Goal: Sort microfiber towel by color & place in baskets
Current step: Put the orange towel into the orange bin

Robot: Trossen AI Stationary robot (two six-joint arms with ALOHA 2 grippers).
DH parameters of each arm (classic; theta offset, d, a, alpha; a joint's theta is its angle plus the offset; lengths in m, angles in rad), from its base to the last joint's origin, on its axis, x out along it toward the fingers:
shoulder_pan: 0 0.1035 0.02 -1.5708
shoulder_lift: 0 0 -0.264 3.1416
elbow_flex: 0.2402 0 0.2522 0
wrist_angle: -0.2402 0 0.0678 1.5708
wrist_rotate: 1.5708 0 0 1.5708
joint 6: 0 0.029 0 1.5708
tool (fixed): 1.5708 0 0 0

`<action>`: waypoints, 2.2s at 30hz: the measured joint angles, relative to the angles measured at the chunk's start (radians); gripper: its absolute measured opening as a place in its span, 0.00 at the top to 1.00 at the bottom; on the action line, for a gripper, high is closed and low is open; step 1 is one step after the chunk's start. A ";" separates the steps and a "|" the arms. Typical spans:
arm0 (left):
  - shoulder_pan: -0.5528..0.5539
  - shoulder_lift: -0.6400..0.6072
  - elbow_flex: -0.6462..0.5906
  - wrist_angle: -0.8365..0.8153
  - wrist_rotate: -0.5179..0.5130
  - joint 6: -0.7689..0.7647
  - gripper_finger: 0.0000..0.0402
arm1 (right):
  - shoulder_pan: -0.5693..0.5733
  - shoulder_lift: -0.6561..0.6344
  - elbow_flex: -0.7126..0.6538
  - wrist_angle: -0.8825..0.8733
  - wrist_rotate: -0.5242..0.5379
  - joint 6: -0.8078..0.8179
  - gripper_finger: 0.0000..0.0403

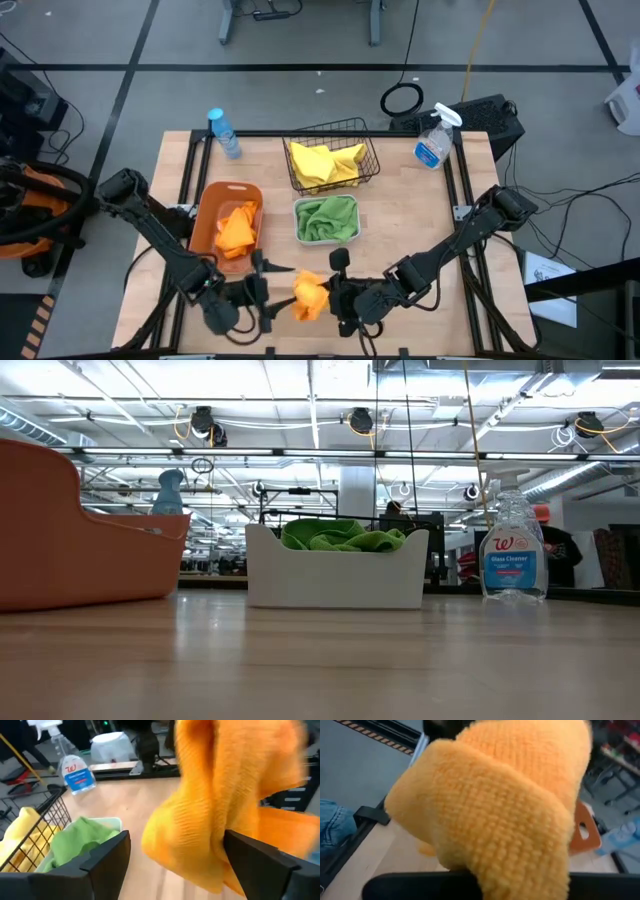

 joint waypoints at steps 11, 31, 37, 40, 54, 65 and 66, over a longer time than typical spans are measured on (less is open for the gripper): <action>0.087 0.001 -0.075 0.298 0.321 0.209 0.20 | 0.001 0.000 0.000 0.047 -0.075 -0.101 0.97; 0.115 -0.005 -0.077 0.285 0.416 0.262 0.94 | -0.002 -0.001 0.001 0.072 -0.070 -0.011 0.73; 0.108 -0.082 -0.077 0.191 0.387 0.242 0.91 | -0.001 -0.001 0.001 -0.101 -0.073 0.140 0.44; 0.103 -0.136 -0.077 0.102 0.359 0.232 0.93 | -0.001 -0.001 0.000 -0.182 -0.074 0.210 0.33; 0.170 -0.443 -0.077 -0.895 0.132 -0.517 0.93 | 0.029 -0.001 0.000 -0.408 -0.072 0.406 0.21; 0.261 -0.490 -0.077 -1.354 0.440 -0.952 0.93 | 0.071 -0.001 0.000 -0.439 -0.069 0.429 0.21; 0.271 -0.489 -0.081 -1.347 0.439 -0.966 0.93 | 0.073 -0.001 0.000 -0.439 -0.067 0.429 0.21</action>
